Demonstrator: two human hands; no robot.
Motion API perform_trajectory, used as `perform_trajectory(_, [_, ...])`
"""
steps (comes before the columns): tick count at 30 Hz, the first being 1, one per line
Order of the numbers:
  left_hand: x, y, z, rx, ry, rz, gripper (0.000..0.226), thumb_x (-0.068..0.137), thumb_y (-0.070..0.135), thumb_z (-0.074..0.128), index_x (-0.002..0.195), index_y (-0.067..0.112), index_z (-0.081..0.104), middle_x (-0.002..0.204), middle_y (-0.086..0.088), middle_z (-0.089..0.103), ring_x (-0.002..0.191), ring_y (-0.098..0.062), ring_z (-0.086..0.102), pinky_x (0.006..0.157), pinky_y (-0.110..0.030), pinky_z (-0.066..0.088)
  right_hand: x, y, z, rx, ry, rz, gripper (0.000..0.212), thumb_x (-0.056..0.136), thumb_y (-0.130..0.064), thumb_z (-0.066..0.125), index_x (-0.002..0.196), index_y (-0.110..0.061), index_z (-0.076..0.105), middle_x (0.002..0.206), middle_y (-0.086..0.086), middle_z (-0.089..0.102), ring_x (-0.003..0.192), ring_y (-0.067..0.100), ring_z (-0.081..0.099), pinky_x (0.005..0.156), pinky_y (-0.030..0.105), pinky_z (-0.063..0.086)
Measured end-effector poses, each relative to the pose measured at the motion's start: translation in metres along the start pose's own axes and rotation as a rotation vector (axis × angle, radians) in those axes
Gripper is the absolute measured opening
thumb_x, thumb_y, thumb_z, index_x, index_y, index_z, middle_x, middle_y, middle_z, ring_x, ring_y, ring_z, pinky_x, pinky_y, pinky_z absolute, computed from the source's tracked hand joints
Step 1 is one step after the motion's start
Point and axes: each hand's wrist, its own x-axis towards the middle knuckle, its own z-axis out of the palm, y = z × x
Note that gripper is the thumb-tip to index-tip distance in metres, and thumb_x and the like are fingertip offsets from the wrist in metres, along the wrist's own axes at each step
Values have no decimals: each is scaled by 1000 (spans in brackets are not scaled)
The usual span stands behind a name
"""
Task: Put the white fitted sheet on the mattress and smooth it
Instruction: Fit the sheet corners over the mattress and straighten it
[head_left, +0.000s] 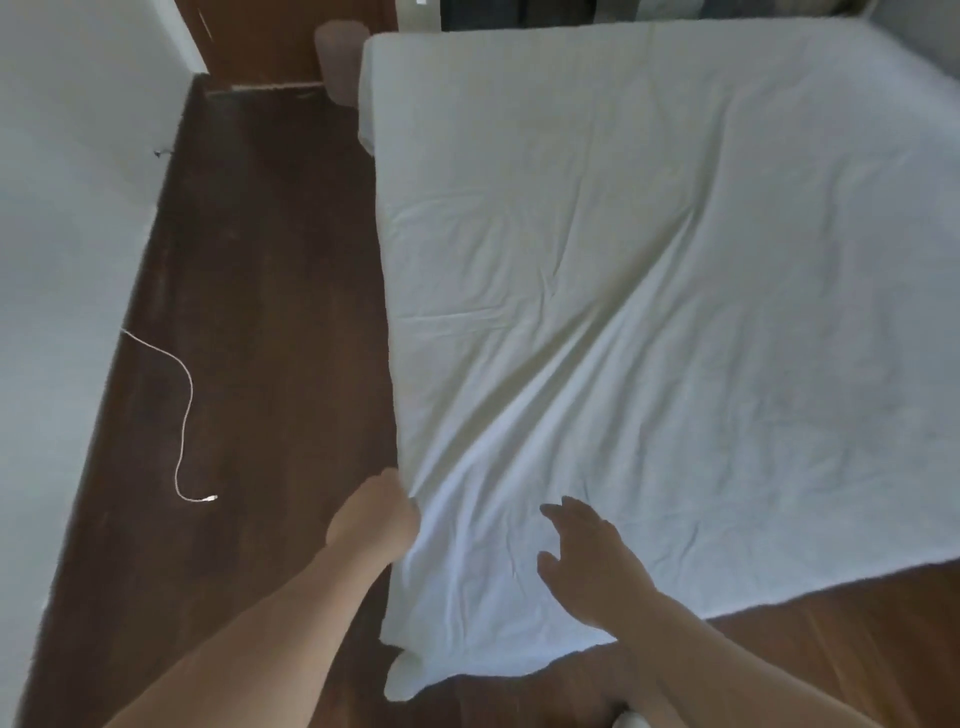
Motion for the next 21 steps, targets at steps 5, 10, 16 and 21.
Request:
perform_trajectory(5, [-32, 93, -128, 97, -96, 351, 39, 104, 40, 46, 138, 24, 52, 135, 2, 56, 115, -18, 60, 95, -36, 51, -30, -20, -109, 234, 127, 108, 59, 101, -36, 50, 157, -30, 33, 162, -7, 32, 135, 14, 48, 106, 30, 44])
perform_trajectory(10, [-37, 164, -220, 227, -137, 518, 38, 104, 41, 46, 139, 28, 55, 142, 3, 54, 123, -16, 57, 101, -35, 48, -30, -32, -188, 573, 163, 223, 50, 98, -31, 51, 147, -29, 48, 130, -9, 63, 109, 13, 58, 88, 26, 48])
perform_trajectory(16, [-7, 200, -296, 392, -198, 630, 41, 105, 44, 47, 142, 29, 53, 148, 4, 49, 127, -15, 54, 107, -35, 45, -29, -53, -270, 693, 295, 299, 32, 98, -31, 52, 127, -30, 64, 122, -8, 64, 98, 13, 64, 83, 28, 52])
perform_trajectory(21, [59, 237, -357, 493, -203, 759, 43, 103, 49, 49, 143, 31, 52, 149, 7, 48, 125, -15, 56, 105, -36, 47, -10, -81, -322, 775, 479, 402, 16, 94, -25, 51, 82, -34, 55, 95, -8, 62, 73, 12, 56, 62, 25, 43])
